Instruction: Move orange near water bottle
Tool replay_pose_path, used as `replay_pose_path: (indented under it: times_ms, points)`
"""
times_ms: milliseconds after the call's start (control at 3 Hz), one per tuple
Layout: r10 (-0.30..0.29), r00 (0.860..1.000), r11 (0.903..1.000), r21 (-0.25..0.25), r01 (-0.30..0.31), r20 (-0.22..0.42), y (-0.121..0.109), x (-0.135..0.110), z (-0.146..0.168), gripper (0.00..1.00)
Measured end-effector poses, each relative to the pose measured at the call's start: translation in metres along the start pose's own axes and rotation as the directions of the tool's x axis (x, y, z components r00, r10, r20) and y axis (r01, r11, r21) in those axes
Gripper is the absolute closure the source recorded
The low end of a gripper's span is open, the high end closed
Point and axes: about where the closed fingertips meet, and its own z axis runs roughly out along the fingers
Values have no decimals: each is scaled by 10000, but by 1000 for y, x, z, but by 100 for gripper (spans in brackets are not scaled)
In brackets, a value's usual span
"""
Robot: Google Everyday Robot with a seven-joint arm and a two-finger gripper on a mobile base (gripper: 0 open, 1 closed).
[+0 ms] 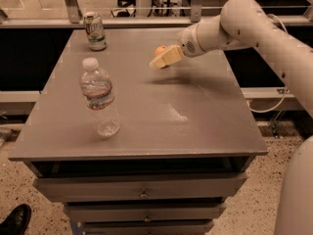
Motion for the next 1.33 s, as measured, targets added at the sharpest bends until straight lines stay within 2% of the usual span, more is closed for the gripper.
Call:
replay_pose_path:
  times_ms: [333, 667, 1000, 1333]
  points:
    - [179, 9998, 9997, -194, -178, 61, 2, 1, 24, 0]
    - [399, 9992, 9990, -189, -397, 75, -1, 10, 32, 18]
    - [480, 9988, 9988, -120, -479, 114, -4, 13, 30, 41]
    - [678, 9976, 9976, -121, -677, 147, -9, 15, 14, 72]
